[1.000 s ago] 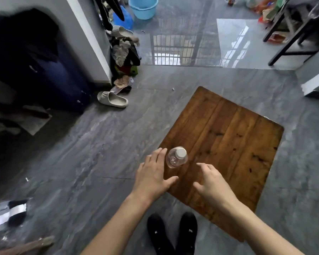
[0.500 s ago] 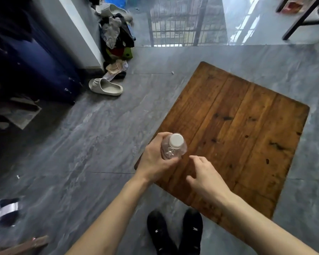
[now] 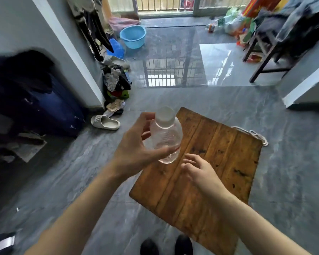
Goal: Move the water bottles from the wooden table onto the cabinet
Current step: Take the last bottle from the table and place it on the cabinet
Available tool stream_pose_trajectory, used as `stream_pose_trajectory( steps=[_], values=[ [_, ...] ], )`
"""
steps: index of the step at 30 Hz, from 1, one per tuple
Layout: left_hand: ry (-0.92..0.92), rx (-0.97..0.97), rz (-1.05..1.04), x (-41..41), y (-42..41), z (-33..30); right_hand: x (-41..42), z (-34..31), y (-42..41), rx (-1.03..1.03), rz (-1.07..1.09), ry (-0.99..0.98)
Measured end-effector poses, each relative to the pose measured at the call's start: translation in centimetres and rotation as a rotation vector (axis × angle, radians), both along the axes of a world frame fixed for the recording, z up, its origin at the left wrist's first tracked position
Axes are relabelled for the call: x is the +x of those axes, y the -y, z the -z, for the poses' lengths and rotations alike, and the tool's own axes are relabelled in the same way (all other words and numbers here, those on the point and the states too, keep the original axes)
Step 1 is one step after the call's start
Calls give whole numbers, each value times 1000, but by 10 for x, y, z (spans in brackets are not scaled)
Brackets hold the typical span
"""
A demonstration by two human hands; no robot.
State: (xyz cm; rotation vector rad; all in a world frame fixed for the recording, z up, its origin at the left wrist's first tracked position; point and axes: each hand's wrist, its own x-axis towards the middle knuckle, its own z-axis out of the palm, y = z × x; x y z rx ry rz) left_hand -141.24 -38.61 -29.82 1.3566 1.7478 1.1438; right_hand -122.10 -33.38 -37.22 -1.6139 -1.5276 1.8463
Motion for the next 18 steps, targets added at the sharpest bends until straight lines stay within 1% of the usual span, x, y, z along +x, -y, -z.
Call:
stream_pose_trajectory(
  steps=[2,4,7,10,13,15,18],
  values=[
    [23,24,40,6,-6,-51,5,-47,-8,-227,200,-223],
    [44,25,84,15,-10,-101,15,-94,-14,-427,334,-452],
    [57,47,129,29,-19,-168,36,-160,-23,-501,345,-655],
    [81,96,164,47,-27,-225,60,-215,-24,-501,338,-737],
    [67,149,205,71,-33,-271,83,-257,-22,-490,310,-752],
    [48,187,236,88,-37,-297,98,-282,-19,-470,306,-755],
    [51,224,295,111,-44,-326,118,-313,-17,-399,359,-776]
  ],
)
